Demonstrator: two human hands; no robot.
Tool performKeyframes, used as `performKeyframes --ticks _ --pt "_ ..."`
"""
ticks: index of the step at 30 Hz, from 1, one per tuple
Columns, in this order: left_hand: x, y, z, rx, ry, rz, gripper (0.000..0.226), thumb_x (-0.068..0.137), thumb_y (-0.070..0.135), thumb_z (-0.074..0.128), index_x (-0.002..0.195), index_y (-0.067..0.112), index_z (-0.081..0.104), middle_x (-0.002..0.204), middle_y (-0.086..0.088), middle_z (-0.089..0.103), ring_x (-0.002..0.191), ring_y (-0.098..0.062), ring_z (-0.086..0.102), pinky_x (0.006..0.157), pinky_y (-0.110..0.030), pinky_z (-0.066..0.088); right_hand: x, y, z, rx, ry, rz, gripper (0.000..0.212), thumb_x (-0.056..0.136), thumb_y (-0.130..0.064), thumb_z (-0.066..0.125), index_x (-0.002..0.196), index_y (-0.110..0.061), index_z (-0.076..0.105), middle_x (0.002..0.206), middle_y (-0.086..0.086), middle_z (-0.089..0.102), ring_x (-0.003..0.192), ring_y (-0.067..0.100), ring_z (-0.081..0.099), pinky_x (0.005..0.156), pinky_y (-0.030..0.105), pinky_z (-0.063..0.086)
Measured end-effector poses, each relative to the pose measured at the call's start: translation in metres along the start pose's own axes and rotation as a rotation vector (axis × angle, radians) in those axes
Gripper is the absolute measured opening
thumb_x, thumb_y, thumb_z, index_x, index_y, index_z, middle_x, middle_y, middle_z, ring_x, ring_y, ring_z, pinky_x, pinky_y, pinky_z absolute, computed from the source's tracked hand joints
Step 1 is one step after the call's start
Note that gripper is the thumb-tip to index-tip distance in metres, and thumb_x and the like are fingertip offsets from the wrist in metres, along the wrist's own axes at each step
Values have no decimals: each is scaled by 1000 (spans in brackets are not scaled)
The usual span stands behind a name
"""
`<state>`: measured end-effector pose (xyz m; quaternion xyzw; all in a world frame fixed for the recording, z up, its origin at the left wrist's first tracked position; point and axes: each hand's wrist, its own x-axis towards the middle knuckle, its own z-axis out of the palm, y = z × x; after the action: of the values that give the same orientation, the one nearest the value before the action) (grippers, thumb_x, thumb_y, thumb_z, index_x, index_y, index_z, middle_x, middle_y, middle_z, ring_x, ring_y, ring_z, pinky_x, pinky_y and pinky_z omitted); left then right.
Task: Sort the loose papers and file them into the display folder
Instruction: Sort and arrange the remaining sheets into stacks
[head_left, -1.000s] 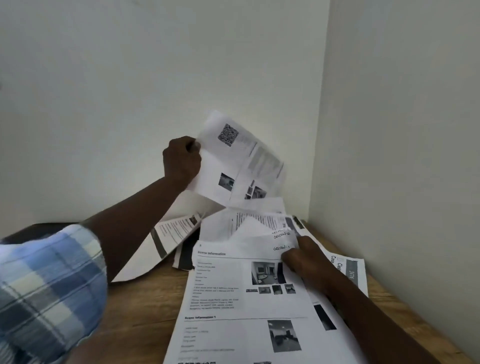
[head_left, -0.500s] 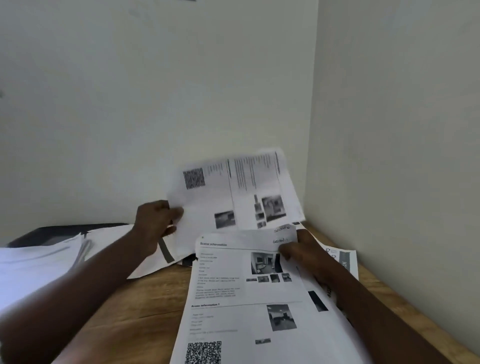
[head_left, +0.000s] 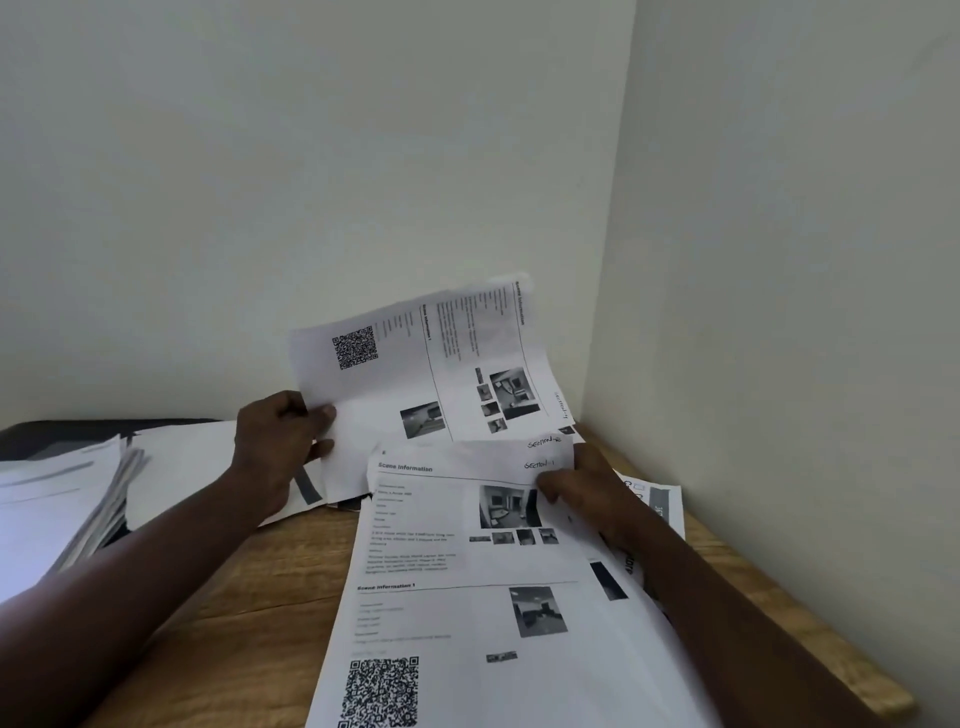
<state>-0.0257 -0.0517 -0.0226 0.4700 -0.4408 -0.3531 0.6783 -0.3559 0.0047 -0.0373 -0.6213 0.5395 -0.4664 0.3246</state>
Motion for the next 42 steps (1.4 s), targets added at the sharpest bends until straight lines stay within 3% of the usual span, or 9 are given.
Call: performKeyframes --ticks 6,9,12,16,19,23,29,33,42 --pt "-1 2 0 -19 19 13 16 92 -1 73 80 6 64 81 -5 63 73 -17 62 53 -20 58 4 3 -2 24 -33 9 15 58 -18 59 65 -23 71 70 -3 70 67 17 64 67 32 48" --pt "0 1 0 -33 39 10 16 92 -1 73 80 7 65 80 -4 62 71 -15 60 52 -19 57 9 6 -5 53 -76 32 32 62 -23 65 89 -13 78 90 6 79 87 31 75 84 42 57" --pt "2 1 0 -62 51 3 13 93 -1 72 85 6 66 83 -3 63 73 -15 61 53 -18 58 10 8 -8 72 -116 10 33 76 -32 80 104 -14 79 101 5 80 96 28 76 93 46 58" --pt "4 -1 -2 -100 96 3 8 94 -1 70 101 0 66 89 -3 62 77 -15 62 55 -19 59 5 9 -10 132 -187 12 14 89 -11 78 103 -8 78 100 13 79 86 25 75 83 37 60" --pt "6 -2 -3 -128 130 -8 11 96 -2 68 106 -1 63 95 -4 60 81 -18 63 55 -21 60 3 11 -11 182 -223 -33 18 76 7 80 90 -5 80 94 25 74 82 26 66 77 34 51" --pt "7 -2 -4 -128 160 -10 8 95 -3 67 102 0 63 93 -3 60 81 -20 64 55 -21 60 2 9 -12 167 -236 -7 22 73 21 75 80 0 74 78 2 75 71 13 69 68 22 54" --pt "5 0 -4 -128 159 -32 7 96 -1 67 96 1 61 90 -2 57 78 -17 62 55 -21 61 3 10 -12 131 -226 -20 26 70 18 80 75 -8 76 83 0 77 78 14 70 73 22 54" --pt "2 1 0 -149 132 -51 8 97 -1 66 103 0 61 92 -3 59 80 -17 63 55 -21 60 4 11 -10 140 -214 -11 27 75 19 77 74 -8 72 72 -1 71 66 12 64 66 21 50" --pt "-10 5 6 -214 -117 -167 11 97 -1 65 107 4 68 94 -5 69 69 -14 67 65 -30 64 2 8 -9 259 -96 -19 19 75 15 76 78 -1 68 72 8 67 62 16 62 58 21 48"
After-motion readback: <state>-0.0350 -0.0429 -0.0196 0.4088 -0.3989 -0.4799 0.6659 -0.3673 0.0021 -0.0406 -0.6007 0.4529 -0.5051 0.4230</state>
